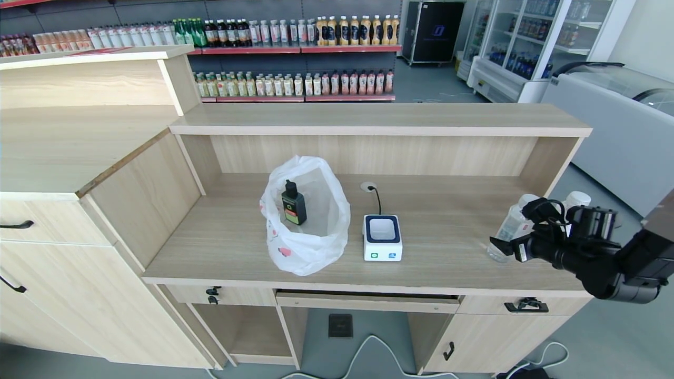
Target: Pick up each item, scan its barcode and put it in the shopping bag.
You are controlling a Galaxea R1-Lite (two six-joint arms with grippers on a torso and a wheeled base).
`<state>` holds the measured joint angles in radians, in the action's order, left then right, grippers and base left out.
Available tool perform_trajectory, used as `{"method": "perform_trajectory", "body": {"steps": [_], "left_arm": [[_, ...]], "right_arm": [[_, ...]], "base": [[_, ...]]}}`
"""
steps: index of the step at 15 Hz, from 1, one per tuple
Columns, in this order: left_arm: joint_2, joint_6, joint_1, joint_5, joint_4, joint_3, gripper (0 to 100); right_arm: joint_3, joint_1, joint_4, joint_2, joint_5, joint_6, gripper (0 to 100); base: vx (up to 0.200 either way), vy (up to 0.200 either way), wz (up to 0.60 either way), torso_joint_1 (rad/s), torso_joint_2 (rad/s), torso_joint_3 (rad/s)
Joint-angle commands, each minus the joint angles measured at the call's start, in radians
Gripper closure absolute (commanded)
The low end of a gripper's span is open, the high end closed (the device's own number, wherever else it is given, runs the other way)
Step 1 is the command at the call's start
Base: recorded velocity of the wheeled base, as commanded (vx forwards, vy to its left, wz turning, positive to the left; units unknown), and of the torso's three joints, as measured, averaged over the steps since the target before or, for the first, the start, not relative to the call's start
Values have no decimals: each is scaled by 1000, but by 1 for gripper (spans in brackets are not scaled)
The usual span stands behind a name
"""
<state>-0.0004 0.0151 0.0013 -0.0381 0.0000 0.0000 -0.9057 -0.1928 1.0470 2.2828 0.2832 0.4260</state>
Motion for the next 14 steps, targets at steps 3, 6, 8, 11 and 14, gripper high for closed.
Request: {"method": "perform_trajectory", "body": {"steps": [3,6,8,11,14], "left_arm": [[0,0,0,0,0,0,0],[0,0,0,0,0,0,0],[0,0,0,0,0,0,0],[0,0,0,0,0,0,0],[0,0,0,0,0,0,0]], "right_arm": [[-41,21,34,64,1,0,0],[-65,38,42,93,2,-3,0],[-74,47,54,109,2,-4,0],[-96,59,61,124,2,-6,0],[-107,75,64,130,2,-12,0]], "base": [[0,0,0,0,0,0],[0,0,0,0,0,0],[0,0,0,0,0,0],[0,0,0,0,0,0],[0,0,0,0,0,0]]}}
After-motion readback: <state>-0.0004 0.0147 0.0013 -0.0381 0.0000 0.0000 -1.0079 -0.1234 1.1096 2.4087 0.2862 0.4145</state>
